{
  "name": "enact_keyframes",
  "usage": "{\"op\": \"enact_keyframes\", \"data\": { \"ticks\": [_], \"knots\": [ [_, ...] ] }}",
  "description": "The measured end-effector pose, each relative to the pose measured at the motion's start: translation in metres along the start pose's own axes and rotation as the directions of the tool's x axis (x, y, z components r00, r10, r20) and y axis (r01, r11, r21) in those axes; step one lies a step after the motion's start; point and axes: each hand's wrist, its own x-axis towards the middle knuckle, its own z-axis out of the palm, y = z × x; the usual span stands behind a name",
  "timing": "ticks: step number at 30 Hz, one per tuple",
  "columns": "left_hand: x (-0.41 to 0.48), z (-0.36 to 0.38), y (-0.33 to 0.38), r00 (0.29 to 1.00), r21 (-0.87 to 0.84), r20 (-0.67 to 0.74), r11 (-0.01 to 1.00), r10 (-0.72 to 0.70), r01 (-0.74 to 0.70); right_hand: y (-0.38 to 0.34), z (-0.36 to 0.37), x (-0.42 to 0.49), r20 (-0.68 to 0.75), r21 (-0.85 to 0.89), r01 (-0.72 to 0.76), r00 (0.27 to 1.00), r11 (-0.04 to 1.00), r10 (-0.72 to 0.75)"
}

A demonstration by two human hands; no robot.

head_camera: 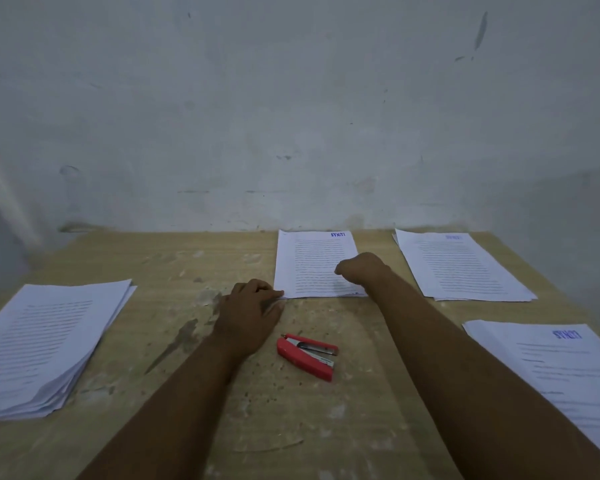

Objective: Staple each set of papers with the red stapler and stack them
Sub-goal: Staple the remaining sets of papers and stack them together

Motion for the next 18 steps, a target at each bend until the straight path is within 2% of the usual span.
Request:
{"op": "enact_keyframes", "data": {
  "ticks": [2,8,11,13,15,18],
  "knots": [
    [0.000,0.001,0.001,1.000,0.015,0.008,1.000,-0.017,0.017,-0.003,-0.001,0.008,-0.004,-0.005,-0.043,0.999,0.999,0.043],
    [0.003,0.001,-0.001,0.999,0.005,0.001,0.999,-0.039,0.039,-0.002,-0.005,0.018,0.133,0.218,-0.106,0.988,0.970,0.078],
    [0.002,0.000,-0.001,0.999,0.000,0.004,0.999,-0.033,0.033,0.001,-0.001,0.020,0.040,0.417,-0.103,0.995,0.903,0.095],
    [0.002,0.000,-0.001,1.000,0.002,0.011,1.000,-0.019,0.019,0.005,0.002,0.018,-0.023,0.543,-0.062,0.996,0.837,0.089],
    [0.002,-0.001,-0.001,0.999,-0.029,0.015,0.999,-0.032,0.033,0.007,0.002,0.004,-0.046,0.595,0.017,0.999,0.804,0.012],
    [-0.001,-0.008,0.007,0.987,-0.275,-0.021,0.950,-0.162,0.150,0.010,-0.005,-0.030,-0.184,0.607,0.204,0.976,0.768,-0.115]
  ]
}}
